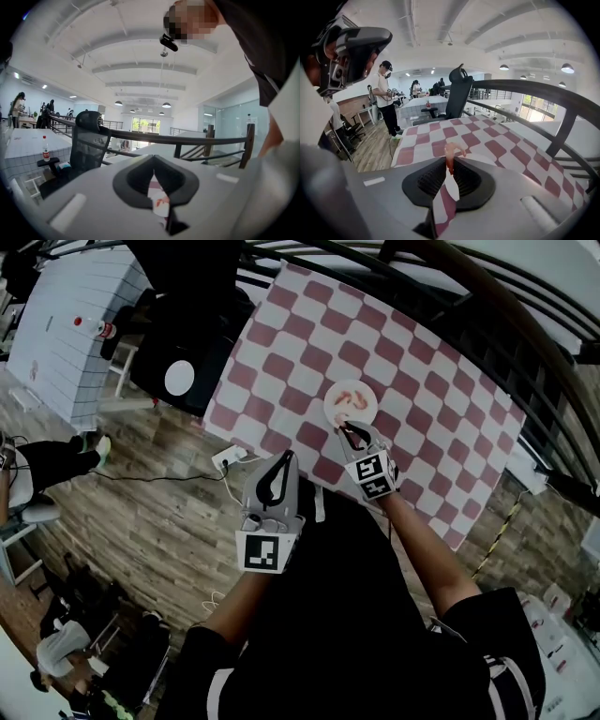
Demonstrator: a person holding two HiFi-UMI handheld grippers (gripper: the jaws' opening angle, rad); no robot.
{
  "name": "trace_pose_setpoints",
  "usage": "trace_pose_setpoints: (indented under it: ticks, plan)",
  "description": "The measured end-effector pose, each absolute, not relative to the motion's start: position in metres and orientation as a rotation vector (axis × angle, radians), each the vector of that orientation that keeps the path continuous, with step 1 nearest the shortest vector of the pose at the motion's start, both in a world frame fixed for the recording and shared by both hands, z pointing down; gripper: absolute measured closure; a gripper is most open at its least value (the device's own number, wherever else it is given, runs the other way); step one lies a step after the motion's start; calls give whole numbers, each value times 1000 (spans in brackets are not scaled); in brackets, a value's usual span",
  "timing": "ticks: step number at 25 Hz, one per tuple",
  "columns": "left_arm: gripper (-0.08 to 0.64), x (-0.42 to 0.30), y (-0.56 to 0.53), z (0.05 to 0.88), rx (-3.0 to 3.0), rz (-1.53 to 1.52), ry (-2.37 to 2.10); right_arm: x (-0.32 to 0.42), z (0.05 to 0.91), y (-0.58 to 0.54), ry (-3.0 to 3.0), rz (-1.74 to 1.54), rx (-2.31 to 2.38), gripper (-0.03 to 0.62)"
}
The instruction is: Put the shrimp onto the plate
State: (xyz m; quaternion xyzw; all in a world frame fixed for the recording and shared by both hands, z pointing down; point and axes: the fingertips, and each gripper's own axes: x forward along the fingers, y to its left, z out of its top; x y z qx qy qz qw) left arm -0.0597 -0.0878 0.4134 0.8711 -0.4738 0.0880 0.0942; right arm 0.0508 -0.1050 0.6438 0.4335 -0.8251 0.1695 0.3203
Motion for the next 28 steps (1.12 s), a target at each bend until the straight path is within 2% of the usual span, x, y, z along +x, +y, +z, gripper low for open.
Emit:
trace_pose_setpoints:
  ticks: [28]
  plan:
    - [551,-61,-98,426,2467,305,-1550,65,739,-126,-1955,667,1076,543]
